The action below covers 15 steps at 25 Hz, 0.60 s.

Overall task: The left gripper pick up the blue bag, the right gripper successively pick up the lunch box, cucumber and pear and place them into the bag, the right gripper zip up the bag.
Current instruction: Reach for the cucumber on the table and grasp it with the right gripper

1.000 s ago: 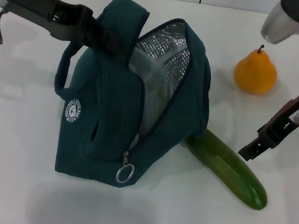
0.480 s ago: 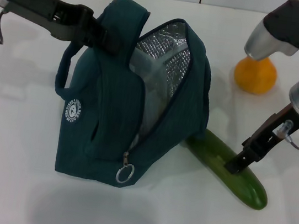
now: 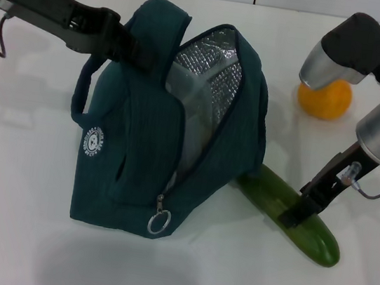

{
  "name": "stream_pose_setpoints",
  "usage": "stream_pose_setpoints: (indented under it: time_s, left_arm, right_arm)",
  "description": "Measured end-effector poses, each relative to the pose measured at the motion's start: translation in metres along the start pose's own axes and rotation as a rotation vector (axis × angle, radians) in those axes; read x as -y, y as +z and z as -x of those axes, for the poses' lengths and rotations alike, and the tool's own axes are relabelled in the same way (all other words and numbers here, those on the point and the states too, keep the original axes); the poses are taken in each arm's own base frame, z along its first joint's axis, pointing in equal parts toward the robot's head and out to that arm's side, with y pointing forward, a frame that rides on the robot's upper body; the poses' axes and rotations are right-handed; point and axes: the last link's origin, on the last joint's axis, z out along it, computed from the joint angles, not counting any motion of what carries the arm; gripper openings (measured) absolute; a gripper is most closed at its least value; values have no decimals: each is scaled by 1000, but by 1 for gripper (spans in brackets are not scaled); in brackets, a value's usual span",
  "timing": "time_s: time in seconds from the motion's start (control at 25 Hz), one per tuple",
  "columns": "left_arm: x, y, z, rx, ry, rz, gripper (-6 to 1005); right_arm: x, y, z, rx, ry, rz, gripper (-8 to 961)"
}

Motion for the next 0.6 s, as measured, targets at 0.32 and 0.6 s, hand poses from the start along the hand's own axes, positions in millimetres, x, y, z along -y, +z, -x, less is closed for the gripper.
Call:
stream_pose_setpoints:
  time_s: [0.32, 0.6]
  left_arm:
    - [0, 0, 0, 0, 1, 0, 44]
    - [0, 0, 0, 0, 3, 1, 44]
  right_arm:
    - [-1, 8, 0, 10, 5, 14, 722]
    - [1, 11, -1, 14, 19, 14, 712]
